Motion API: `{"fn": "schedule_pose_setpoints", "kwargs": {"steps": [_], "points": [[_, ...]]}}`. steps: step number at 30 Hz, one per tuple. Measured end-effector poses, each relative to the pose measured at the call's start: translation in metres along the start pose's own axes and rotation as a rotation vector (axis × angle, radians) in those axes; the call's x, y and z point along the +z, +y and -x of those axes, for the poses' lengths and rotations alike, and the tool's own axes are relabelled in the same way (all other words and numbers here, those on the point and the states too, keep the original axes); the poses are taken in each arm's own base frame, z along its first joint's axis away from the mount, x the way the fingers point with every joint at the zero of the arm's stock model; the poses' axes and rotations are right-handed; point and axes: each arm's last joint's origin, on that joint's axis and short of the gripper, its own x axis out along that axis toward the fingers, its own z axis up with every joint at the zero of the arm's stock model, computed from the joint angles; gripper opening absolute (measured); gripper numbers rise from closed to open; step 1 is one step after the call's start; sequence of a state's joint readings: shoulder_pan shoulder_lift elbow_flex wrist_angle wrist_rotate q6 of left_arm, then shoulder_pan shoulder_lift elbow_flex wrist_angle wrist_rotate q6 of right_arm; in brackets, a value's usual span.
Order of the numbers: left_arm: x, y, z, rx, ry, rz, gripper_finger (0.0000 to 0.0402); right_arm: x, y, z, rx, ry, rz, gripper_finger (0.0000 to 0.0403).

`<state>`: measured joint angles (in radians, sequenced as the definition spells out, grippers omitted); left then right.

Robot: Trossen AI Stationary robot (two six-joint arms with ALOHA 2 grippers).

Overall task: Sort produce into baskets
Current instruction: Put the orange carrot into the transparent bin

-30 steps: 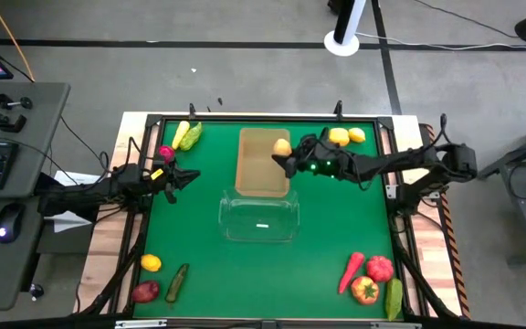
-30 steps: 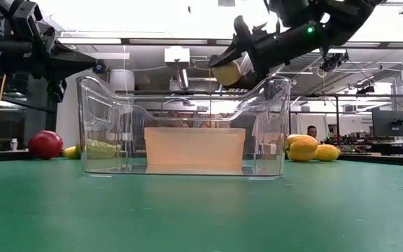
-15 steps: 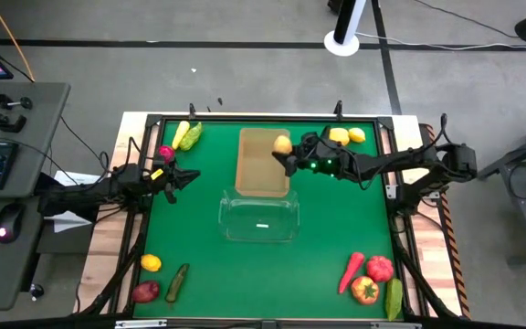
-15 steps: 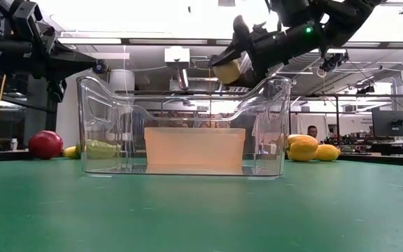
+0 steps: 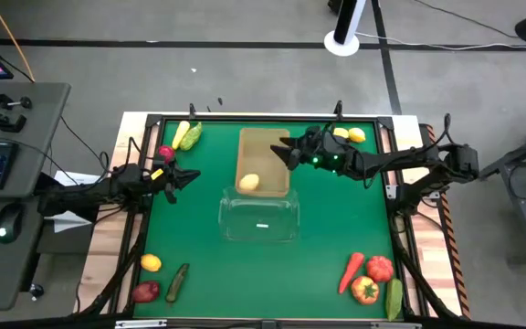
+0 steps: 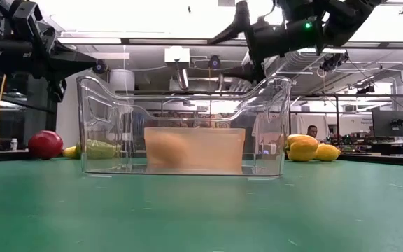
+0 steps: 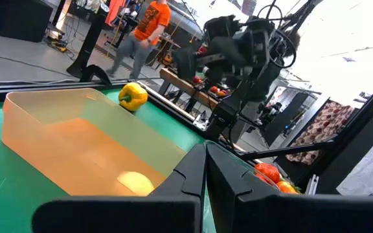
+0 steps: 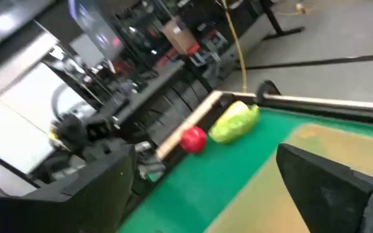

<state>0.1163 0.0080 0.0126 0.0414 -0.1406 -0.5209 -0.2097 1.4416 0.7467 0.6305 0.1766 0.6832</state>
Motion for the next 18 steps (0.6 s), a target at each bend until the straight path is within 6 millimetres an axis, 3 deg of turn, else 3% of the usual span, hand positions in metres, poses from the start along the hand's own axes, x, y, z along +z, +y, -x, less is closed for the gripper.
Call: {"fn": "schedule_pose_setpoints", "kwargs": {"steps": [3, 7, 13, 18], "points": [[0.0, 0.0, 0.0, 0.0, 0.0, 0.0, 0.0001, 0.006, 0.006, 0.007, 0.061, 0.047, -0.039, 0.0361], [0.0, 0.0, 0.0, 0.0, 0.0, 0.0, 0.0001, -0.003, 0.009, 0.02, 0.108, 0.273, -0.009, 0.036], [0.0, 0.0, 0.0, 0.0, 0.0, 0.0, 0.0001, -0.043, 0.027, 0.061, 0.042, 0.737, -0.031, 0.036], [0.0, 0.0, 0.0, 0.0, 0.0, 0.0, 0.0001, -0.083, 0.047, 0.109, -0.171, 1.069, -0.174, 0.036]]}}
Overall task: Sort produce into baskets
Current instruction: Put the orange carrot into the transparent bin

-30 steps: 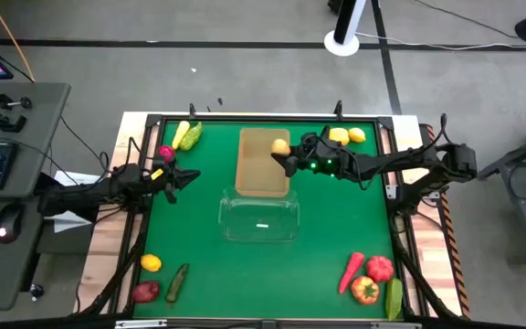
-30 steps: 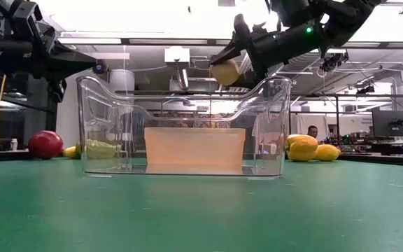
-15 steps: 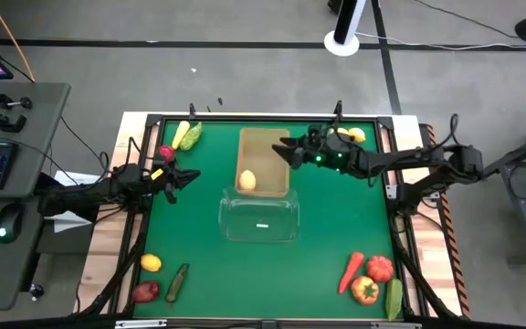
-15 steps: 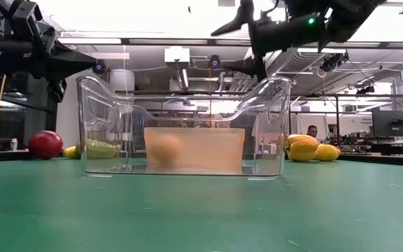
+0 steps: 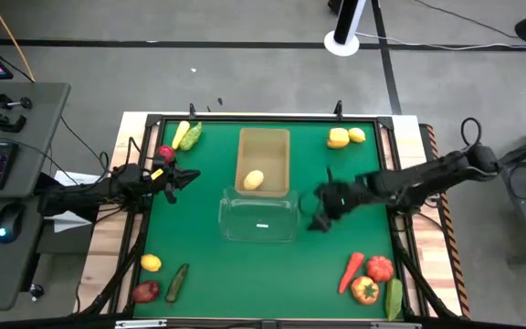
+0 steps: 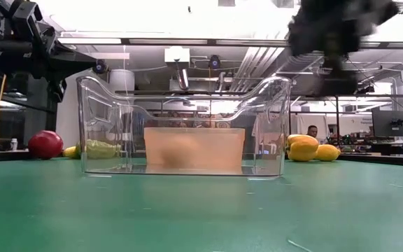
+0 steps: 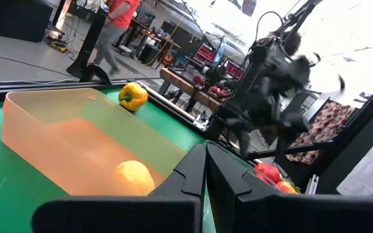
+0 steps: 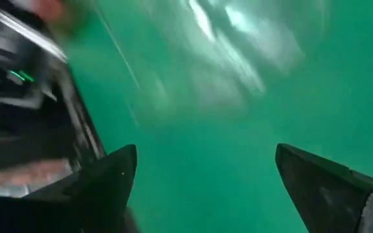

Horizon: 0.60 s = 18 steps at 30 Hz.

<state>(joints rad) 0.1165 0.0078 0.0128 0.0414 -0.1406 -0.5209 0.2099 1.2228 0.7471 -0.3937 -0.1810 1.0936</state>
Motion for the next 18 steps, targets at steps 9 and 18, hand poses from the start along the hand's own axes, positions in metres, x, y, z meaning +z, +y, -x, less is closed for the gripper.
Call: {"fn": "schedule_pose_setpoints", "kwargs": {"steps": [9, 18], "points": [[0.0, 0.0, 0.0, 0.0, 0.0, 0.0, 0.0001, -0.08, 0.0, -0.003, -0.301, 0.119, -0.363, 0.036], [0.0, 0.0, 0.0, 0.0, 0.001, 0.0, 0.0001, -0.113, -0.003, -0.002, -0.4, 0.04, -0.586, 0.036]]}}
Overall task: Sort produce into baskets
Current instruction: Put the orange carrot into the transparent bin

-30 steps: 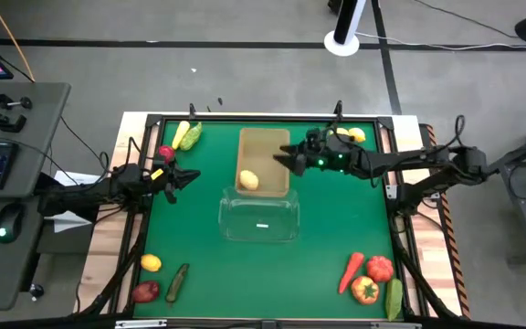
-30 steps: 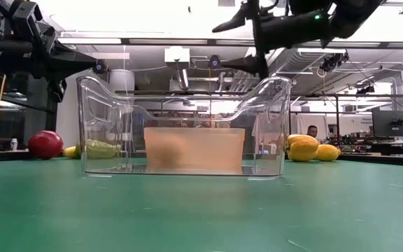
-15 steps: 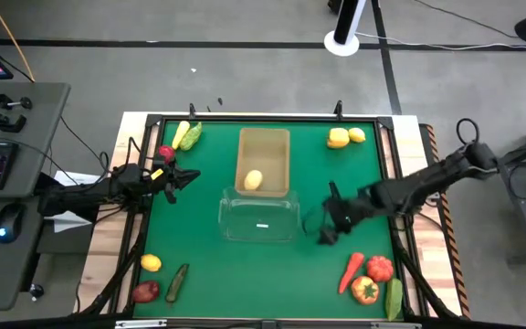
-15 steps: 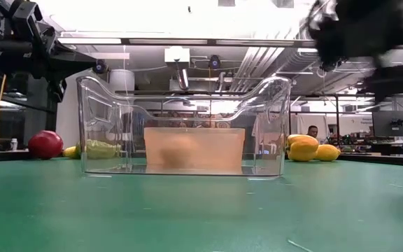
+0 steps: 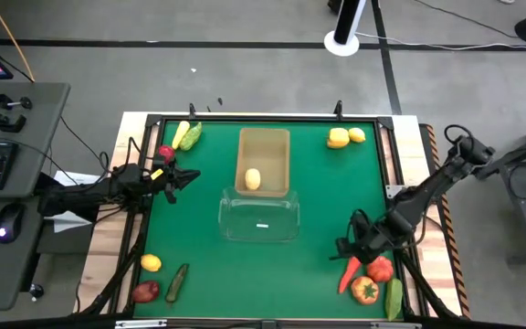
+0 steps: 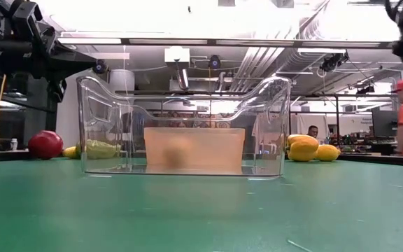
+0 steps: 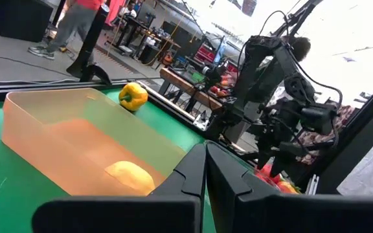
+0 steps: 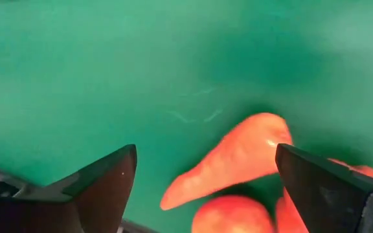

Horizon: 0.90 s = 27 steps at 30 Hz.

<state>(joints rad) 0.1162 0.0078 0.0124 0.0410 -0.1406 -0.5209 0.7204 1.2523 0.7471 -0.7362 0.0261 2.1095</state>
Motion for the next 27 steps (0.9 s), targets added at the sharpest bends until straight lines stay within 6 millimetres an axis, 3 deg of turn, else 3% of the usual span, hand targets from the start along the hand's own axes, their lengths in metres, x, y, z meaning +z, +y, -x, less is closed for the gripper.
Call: {"fn": "schedule_pose_setpoints", "kwargs": {"steps": [14, 27], "points": [[0.0, 0.0, 0.0, 0.0, 0.0, 0.0, 0.0001, -0.011, 0.002, -0.038, -0.128, -0.003, -0.067, 0.036], [0.0, 0.0, 0.0, 0.0, 0.0, 0.0, 0.0001, -0.015, 0.004, -0.041, -0.146, 0.078, -0.067, 0.036]]}}
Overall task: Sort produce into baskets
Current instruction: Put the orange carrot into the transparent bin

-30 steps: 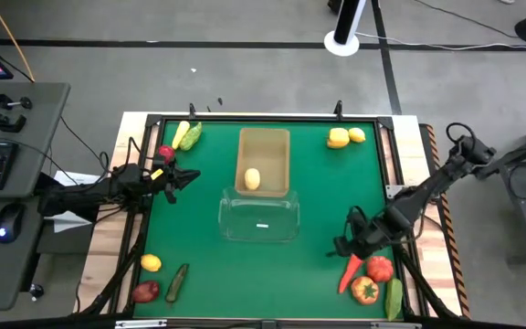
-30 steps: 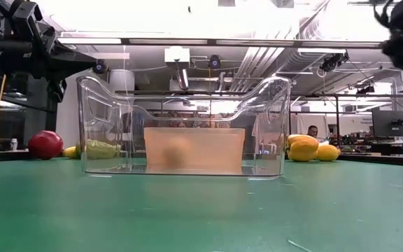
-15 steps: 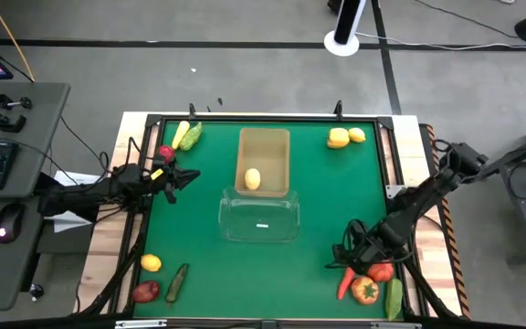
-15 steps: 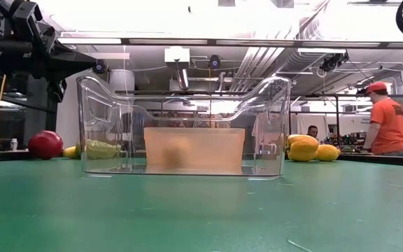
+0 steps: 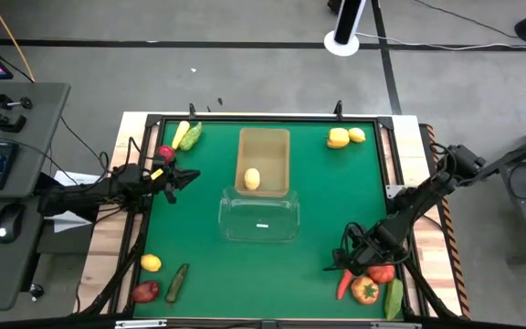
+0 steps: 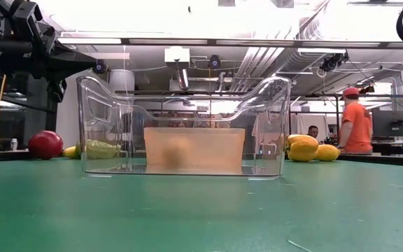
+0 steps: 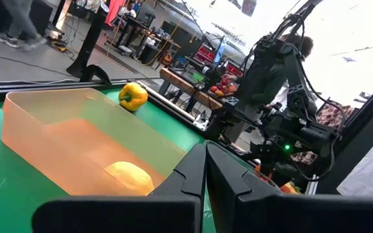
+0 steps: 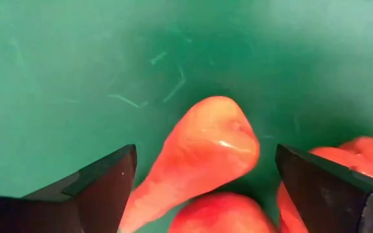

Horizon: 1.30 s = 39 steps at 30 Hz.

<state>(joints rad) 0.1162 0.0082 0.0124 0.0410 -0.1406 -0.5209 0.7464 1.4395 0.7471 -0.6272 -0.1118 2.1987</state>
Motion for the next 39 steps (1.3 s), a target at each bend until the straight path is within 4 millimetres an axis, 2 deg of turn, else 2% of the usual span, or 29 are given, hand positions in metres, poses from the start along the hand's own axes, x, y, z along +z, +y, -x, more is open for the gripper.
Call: {"fn": "schedule_pose_setpoints", "kwargs": {"steps": [13, 17, 21, 29, 35, 39], "points": [[0.0, 0.0, 0.0, 0.0, -0.001, 0.0, 0.0001, -0.001, 0.001, 0.0, 0.007, 0.01, -0.002, 0.036], [0.0, 0.0, 0.0, 0.0, -0.001, 0.0, 0.0001, 0.0, 0.0, 0.0, 0.003, 0.004, -0.002, 0.0349], [0.0, 0.0, 0.0, 0.0, -0.001, 0.0, 0.0001, 0.001, -0.001, 0.0, -0.01, -0.006, -0.01, 0.0314], [0.0, 0.0, 0.0, 0.0, -0.001, 0.0, 0.0001, 0.001, -0.001, -0.001, -0.003, 0.0, -0.011, 0.0208], [0.0, 0.0, 0.0, 0.0, 0.0, 0.0, 0.0001, 0.002, 0.0, 0.0, 0.011, -0.036, 0.0, 0.0146], [0.0, 0.0, 0.0, 0.0, -0.001, 0.0, 0.0001, -0.002, 0.007, 0.013, 0.084, -0.085, 0.055, 0.0125]]}}
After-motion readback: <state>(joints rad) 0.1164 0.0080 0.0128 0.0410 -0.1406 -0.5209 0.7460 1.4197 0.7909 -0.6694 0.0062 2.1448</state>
